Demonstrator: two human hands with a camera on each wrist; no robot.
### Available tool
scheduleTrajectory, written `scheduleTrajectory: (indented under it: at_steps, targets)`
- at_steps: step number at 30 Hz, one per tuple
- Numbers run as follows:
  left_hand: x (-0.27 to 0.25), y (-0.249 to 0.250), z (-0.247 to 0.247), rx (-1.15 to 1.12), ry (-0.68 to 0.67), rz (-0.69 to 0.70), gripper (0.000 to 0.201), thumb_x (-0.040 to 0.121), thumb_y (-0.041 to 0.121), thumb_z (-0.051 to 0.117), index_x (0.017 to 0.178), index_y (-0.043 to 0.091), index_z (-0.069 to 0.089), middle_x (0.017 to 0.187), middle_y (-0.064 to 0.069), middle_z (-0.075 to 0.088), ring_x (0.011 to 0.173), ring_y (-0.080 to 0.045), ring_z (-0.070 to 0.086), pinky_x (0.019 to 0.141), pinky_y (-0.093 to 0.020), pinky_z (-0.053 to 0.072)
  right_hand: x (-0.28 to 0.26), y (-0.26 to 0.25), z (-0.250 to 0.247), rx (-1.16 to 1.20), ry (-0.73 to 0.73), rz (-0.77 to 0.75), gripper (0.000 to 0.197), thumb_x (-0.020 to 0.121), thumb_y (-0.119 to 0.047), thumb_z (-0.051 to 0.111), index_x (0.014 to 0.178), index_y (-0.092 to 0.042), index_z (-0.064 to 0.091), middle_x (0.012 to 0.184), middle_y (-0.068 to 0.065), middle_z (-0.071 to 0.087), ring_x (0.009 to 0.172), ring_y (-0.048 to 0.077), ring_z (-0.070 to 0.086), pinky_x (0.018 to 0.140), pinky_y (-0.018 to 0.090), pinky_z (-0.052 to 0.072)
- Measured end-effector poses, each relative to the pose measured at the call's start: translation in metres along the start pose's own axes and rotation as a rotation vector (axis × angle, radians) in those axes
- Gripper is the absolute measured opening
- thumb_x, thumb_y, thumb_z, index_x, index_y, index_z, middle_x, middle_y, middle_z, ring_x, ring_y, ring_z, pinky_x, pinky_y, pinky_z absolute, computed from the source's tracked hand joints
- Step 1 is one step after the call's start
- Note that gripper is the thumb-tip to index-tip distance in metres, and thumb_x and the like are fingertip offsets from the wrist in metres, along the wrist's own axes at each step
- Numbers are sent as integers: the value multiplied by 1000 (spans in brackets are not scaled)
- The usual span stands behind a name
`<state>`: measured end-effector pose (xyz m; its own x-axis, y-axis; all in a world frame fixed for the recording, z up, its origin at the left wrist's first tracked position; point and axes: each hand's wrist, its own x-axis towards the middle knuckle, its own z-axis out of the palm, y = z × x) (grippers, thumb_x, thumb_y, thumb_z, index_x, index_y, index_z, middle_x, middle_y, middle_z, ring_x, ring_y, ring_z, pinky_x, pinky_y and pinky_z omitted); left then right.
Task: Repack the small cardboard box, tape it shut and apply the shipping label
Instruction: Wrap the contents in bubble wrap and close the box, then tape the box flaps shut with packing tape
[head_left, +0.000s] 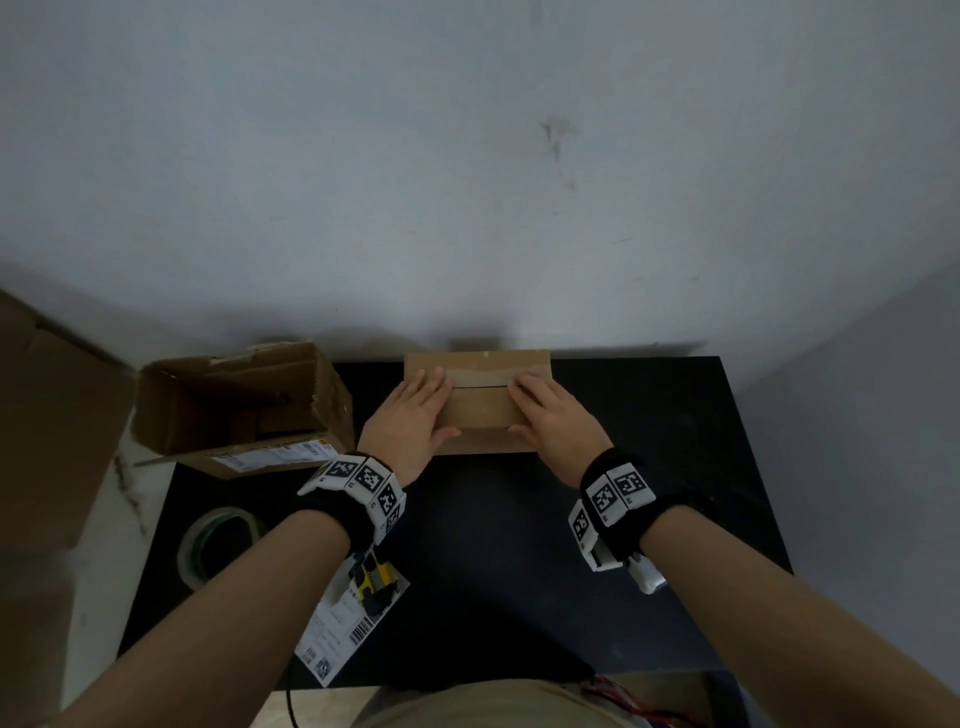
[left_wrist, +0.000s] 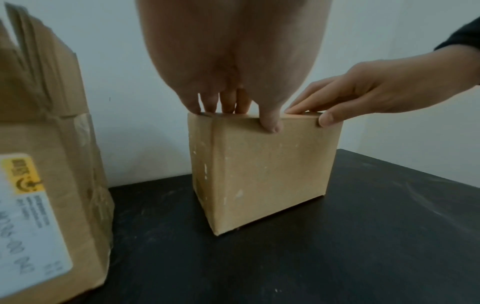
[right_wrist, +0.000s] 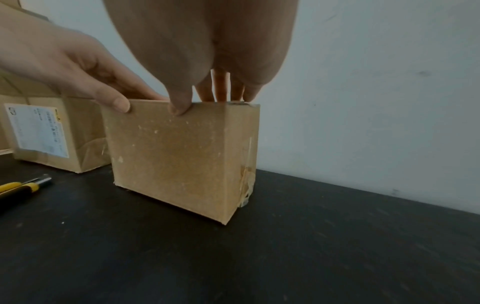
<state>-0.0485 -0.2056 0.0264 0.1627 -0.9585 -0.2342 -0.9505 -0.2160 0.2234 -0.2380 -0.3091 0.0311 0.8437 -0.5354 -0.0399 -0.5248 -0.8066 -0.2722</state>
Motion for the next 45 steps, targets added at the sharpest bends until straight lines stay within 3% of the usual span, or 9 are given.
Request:
scheduleTrajectory:
  at_steps: [3, 6, 12, 20, 24, 29, 35, 40, 45]
  targets:
    - [-2, 3, 6, -26, 16, 7, 65, 97, 41, 38, 150, 15, 10, 158, -3, 6, 146, -19, 3, 116, -27, -1, 1, 1, 2, -28, -22, 2, 53, 91, -26, 57, 135, 2, 44, 138, 17, 45, 130, 33, 42, 111, 37, 29]
    - [-4, 4, 9, -33, 34, 17, 61, 98, 36, 40, 149, 17, 14, 158, -6, 6, 146, -22, 3, 116, -29, 0, 1, 2, -2, -129, -19, -28, 50, 87, -32, 61, 126, -2, 53, 126, 13, 53, 114, 30, 54, 102, 39, 40]
    - [-10, 17, 7, 35, 121, 12, 55, 95, 30, 48, 145, 12, 30, 144, -15, 29, 130, -31, 34, 112, -40, 26, 7, -7, -15, -153, -94, 2, 47, 92, -33, 53, 132, -9, 44, 132, 7, 43, 120, 24, 45, 105, 35, 33]
    - [-18, 11, -6, 2, 132, 86, 55, 94, 18, 50, 144, 14, 28, 145, -5, 31, 130, -24, 36, 109, -33, 31, -4, -32, -19, -171, -84, 135, 27, 90, -13, 53, 117, -8, 54, 134, 12, 41, 108, 28, 53, 89, 34, 44]
    - [-28, 4, -13, 7, 111, 147, 46, 90, 13, 54, 134, 16, 43, 144, -4, 35, 127, -22, 41, 106, -32, 36, -10, -54, -19, -213, -74, 163, 24, 91, -16, 53, 113, -8, 56, 128, 12, 47, 110, 28, 52, 91, 35, 43]
    - [-58, -2, -26, 33, 160, 145, 36, 90, 16, 53, 126, 18, 49, 137, -3, 43, 122, -21, 45, 97, -35, 43, -16, -97, -16, -216, -77, 175, 26, 93, -19, 49, 118, -10, 54, 124, 10, 49, 110, 27, 53, 93, 37, 45]
    - [-116, -29, -34, 110, 190, 102, 29, 97, 27, 41, 121, 16, 53, 120, -4, 56, 113, -21, 49, 94, -35, 42, -20, -158, -4, -176, -92, 132, 29, 96, -25, 47, 120, -11, 52, 121, 9, 53, 109, 26, 55, 87, 37, 48]
    - [-164, -58, -31, 111, 185, 0, 28, 98, 28, 39, 119, 17, 53, 118, -4, 57, 112, -22, 50, 90, -36, 44, -18, -207, 17, -144, -109, 67, 33, 98, -32, 42, 123, -13, 51, 119, 8, 54, 105, 24, 56, 81, 33, 47]
    - [-205, -98, -16, 90, 85, -165, 25, 94, 24, 46, 118, 19, 54, 118, -3, 56, 108, -20, 52, 88, -35, 47, -9, -251, 43, -131, -149, 9, 33, 98, -31, 42, 123, -13, 52, 122, 8, 54, 111, 23, 53, 88, 35, 45]
